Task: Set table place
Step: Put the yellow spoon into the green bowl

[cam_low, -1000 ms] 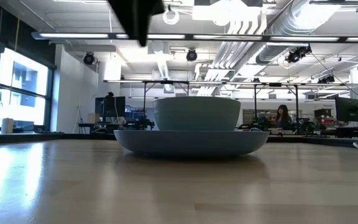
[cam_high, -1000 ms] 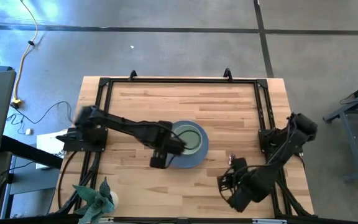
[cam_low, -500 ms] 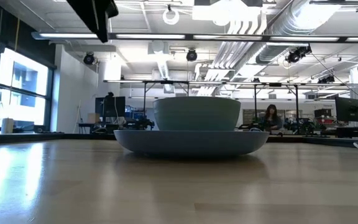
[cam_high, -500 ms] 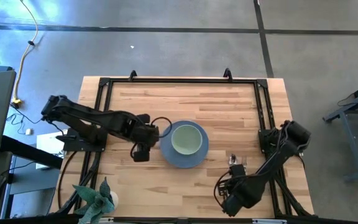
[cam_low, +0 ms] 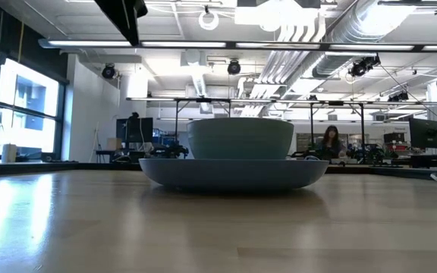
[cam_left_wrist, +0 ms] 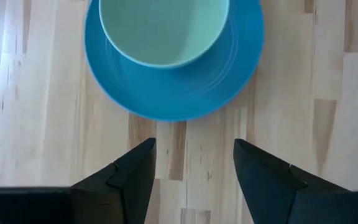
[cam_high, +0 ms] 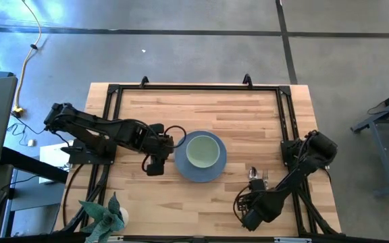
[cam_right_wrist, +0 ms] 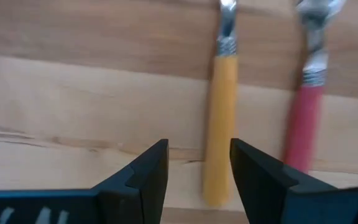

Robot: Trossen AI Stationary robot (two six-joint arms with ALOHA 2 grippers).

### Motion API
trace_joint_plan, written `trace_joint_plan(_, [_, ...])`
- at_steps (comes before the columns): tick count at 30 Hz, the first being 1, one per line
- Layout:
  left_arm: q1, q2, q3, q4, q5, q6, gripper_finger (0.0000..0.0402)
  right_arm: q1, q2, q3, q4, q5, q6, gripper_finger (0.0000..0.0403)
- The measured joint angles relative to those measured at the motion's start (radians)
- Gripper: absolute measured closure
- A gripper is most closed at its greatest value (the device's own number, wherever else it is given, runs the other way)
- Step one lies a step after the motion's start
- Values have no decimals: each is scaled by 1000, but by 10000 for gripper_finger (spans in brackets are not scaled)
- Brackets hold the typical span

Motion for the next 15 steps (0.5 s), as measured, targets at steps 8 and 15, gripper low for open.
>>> trace_joint_plan(8, [0,0,0,3,3,-28,199,0,-82,-178,173,-5,-7,240])
trace_joint_plan(15, [0,1,0,5,3,-36,199,0,-124,-300,290,-6,-19,254])
